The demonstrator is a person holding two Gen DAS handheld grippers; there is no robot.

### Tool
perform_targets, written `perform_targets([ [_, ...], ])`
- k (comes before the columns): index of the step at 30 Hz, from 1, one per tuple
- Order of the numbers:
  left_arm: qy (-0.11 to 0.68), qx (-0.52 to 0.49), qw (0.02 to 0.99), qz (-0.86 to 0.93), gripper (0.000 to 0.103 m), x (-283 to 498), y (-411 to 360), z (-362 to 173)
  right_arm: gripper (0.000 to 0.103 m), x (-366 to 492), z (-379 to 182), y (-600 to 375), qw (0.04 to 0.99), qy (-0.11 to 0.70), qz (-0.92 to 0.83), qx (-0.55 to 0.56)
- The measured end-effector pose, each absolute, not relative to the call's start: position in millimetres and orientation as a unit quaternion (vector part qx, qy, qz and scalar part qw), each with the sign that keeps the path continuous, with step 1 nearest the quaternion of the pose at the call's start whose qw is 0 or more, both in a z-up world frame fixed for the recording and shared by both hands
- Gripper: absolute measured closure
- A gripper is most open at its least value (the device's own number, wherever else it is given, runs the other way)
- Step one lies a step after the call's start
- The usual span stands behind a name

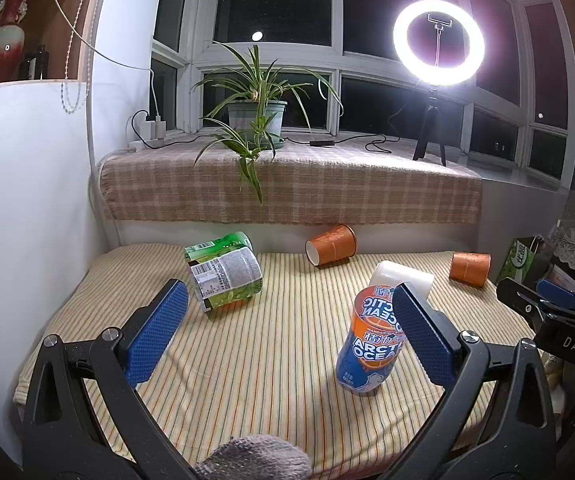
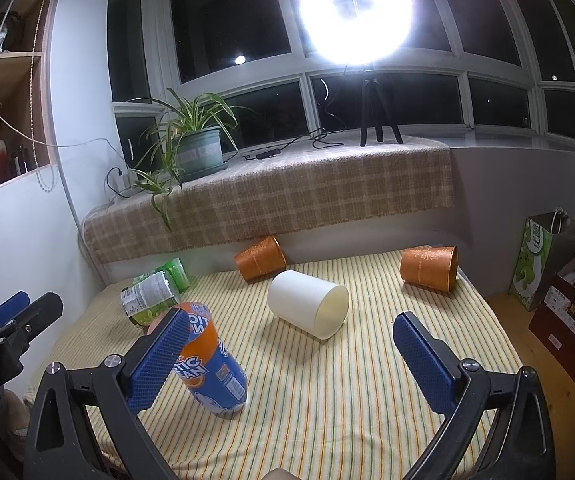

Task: Flip cup upright

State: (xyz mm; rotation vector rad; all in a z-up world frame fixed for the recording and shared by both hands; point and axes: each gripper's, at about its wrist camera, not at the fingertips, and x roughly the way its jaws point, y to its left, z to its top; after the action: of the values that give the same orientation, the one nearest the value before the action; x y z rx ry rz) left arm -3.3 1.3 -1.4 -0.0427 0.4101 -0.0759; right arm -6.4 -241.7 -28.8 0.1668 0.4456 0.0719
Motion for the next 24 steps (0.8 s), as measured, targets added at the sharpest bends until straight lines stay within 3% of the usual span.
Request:
perform_targets([
  [24, 0.204, -0.021, 0.978, -0.039, 0.000, -2.9, 2.0, -1.3, 0.000, -5.4, -32.1, -238.1, 0.969, 0.229, 0.039, 0.081],
])
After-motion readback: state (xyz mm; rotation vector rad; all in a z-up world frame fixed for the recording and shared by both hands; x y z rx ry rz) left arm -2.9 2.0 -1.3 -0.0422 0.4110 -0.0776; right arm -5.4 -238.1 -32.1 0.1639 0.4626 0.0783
